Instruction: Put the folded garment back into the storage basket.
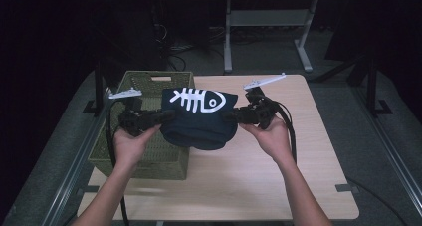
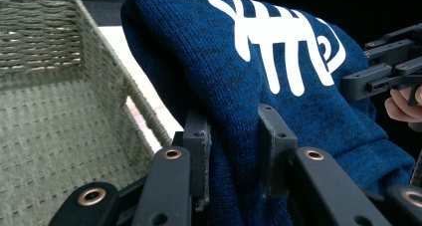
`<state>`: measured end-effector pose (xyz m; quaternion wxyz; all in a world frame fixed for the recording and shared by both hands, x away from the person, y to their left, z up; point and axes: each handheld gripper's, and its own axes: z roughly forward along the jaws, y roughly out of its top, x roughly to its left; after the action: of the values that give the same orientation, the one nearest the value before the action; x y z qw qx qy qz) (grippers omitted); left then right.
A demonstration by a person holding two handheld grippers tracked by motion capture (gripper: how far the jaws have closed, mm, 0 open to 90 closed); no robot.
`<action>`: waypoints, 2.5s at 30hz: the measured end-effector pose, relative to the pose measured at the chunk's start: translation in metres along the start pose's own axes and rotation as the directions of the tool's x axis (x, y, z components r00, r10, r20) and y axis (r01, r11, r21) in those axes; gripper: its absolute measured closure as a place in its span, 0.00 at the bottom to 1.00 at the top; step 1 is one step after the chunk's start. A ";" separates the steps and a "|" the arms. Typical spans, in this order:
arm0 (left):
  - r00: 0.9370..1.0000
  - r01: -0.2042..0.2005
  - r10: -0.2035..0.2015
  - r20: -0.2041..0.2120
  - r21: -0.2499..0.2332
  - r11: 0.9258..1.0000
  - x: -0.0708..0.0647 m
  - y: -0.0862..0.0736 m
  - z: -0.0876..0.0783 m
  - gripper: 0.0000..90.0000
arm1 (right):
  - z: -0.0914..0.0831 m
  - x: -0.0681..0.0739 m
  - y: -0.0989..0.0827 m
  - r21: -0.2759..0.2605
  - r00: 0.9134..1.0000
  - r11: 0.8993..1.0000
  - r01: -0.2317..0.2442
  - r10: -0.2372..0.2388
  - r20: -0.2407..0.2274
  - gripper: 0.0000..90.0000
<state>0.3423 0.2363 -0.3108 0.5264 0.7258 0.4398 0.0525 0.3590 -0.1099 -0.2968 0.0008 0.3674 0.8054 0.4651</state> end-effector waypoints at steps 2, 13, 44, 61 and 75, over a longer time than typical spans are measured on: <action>1.000 0.003 -0.003 0.001 -0.004 1.000 0.002 -0.001 -0.003 0.78 | 0.003 0.002 0.002 0.001 1.000 1.000 0.002 -0.002 -0.003 0.80; 0.999 0.032 -0.032 -0.018 -0.023 0.999 0.015 -0.007 -0.019 0.78 | 0.024 0.009 0.010 0.016 1.000 1.000 0.017 -0.016 -0.020 0.80; 0.988 0.083 -0.090 -0.121 -0.063 0.995 0.054 -0.014 -0.069 0.79 | 0.087 0.033 0.041 0.006 0.997 0.999 0.035 -0.035 -0.072 0.80; 0.979 0.112 -0.124 -0.159 -0.082 0.990 0.072 -0.021 -0.086 0.79 | 0.115 0.044 0.049 0.013 0.995 0.999 0.041 -0.040 -0.087 0.80; 0.972 0.124 -0.138 -0.192 -0.085 0.989 0.083 -0.026 -0.093 0.78 | 0.134 0.051 0.050 0.016 0.996 0.999 0.045 -0.043 -0.083 0.80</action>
<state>0.3277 0.3621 -0.3227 0.5086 0.6666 0.5347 0.1054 0.3971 0.0355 -0.3177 -0.0254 0.3301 0.8169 0.4723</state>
